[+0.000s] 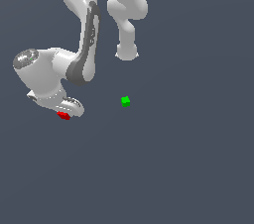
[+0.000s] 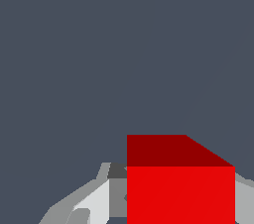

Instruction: Stack the red cube on top of the green cube.

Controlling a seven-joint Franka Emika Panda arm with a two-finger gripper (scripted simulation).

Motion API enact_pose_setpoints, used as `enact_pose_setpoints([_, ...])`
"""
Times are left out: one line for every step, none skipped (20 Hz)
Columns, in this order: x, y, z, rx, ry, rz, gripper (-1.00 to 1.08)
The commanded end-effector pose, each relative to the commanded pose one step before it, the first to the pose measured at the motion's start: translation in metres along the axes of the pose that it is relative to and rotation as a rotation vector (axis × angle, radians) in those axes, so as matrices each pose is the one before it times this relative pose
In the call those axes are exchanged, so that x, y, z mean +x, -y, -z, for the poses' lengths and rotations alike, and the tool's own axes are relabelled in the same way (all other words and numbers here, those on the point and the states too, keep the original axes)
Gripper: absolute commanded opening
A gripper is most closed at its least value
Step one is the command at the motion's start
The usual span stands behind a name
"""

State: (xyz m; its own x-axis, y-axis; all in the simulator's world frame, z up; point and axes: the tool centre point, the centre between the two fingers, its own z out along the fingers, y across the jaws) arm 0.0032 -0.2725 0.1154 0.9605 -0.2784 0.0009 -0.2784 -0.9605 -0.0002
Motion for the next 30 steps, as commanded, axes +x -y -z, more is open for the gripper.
enact_pose_setpoints([0.00029, -0.00021, 0.00439, -0.00006, 0.00092, -0.00010, -1.00])
enact_pose_setpoints([0.00010, -0.00003, 0.00024, 0.00000, 0.00000, 0.00000, -1.00])
enact_pose_setpoints([0.00003, 0.00022, -0.00138, -0.00016, -0.00093, 0.00023, -1.00])
enact_pose_setpoints([-0.00012, 0.00012, -0.00003, 0.00000, 0.00000, 0.00000, -1.00])
enact_pose_setpoints([-0.00036, 0.00036, -0.00010, 0.00000, 0.00000, 0.00000, -1.00])
enact_pose_setpoints([-0.00061, 0.00061, -0.00016, 0.00000, 0.00000, 0.00000, -1.00])
enact_pose_setpoints([-0.00085, 0.00086, -0.00023, 0.00000, 0.00000, 0.00000, -1.00])
enact_pose_setpoints([-0.00110, 0.00111, -0.00029, 0.00000, 0.00000, 0.00000, -1.00])
enact_pose_setpoints([-0.00136, 0.00136, -0.00036, 0.00000, 0.00000, 0.00000, -1.00])
enact_pose_setpoints([-0.00161, 0.00162, -0.00043, 0.00000, 0.00000, 0.00000, -1.00])
enact_pose_setpoints([-0.00188, 0.00188, -0.00050, 0.00000, 0.00000, 0.00000, -1.00])
enact_pose_setpoints([-0.00215, 0.00216, -0.00057, 0.00000, 0.00000, 0.00000, -1.00])
enact_pose_setpoints([-0.00243, 0.00244, -0.00065, 0.00000, 0.00000, 0.00000, -1.00])
enact_pose_setpoints([-0.00271, 0.00273, -0.00073, 0.00000, 0.00000, 0.00000, -1.00])
enact_pose_setpoints([-0.00301, 0.00303, -0.00081, 0.00000, 0.00000, 0.00000, -1.00])
enact_pose_setpoints([-0.00331, 0.00334, -0.00089, 0.00000, 0.00000, 0.00000, -1.00])
enact_pose_setpoints([-0.00363, 0.00366, -0.00098, 0.00000, 0.00000, 0.00000, -1.00])
enact_pose_setpoints([-0.00390, 0.00443, -0.00117, 0.00002, 0.00015, 0.00067, -1.00])
enact_pose_setpoints([-0.00431, 0.00436, -0.00116, 0.00000, 0.00000, 0.00000, -1.00])
enact_pose_setpoints([-0.00467, 0.00473, -0.00126, 0.00000, 0.00000, 0.00000, -1.00])
enact_pose_setpoints([-0.00506, 0.00512, -0.00136, 0.00000, 0.00000, 0.00000, -1.00])
enact_pose_setpoints([-0.00546, 0.00554, -0.00147, 0.00000, 0.00000, 0.00000, -1.00])
enact_pose_setpoints([-0.00584, 0.00594, -0.00158, 0.00000, 0.00000, 0.00000, -1.00])
enact_pose_setpoints([-0.00602, 0.00613, -0.00163, 0.00000, 0.00000, 0.00000, -1.00])
enact_pose_setpoints([-0.00616, 0.00629, -0.00167, 0.00000, 0.00000, 0.00000, -1.00])
enact_pose_setpoints([-0.00631, 0.00646, -0.00171, 0.00000, 0.00000, 0.00000, -1.00])
enact_pose_setpoints([-0.00646, 0.00663, -0.00176, 0.00000, 0.00000, 0.00000, -1.00])
enact_pose_setpoints([-0.00659, 0.00720, -0.00196, -0.00004, 0.00026, 0.00064, -1.00])
enact_pose_setpoints([-0.00680, 0.00702, -0.00186, 0.00000, 0.00000, 0.00000, -1.00])
enact_pose_setpoints([-0.00698, 0.00723, -0.00191, 0.00000, 0.00000, 0.00000, -1.00])
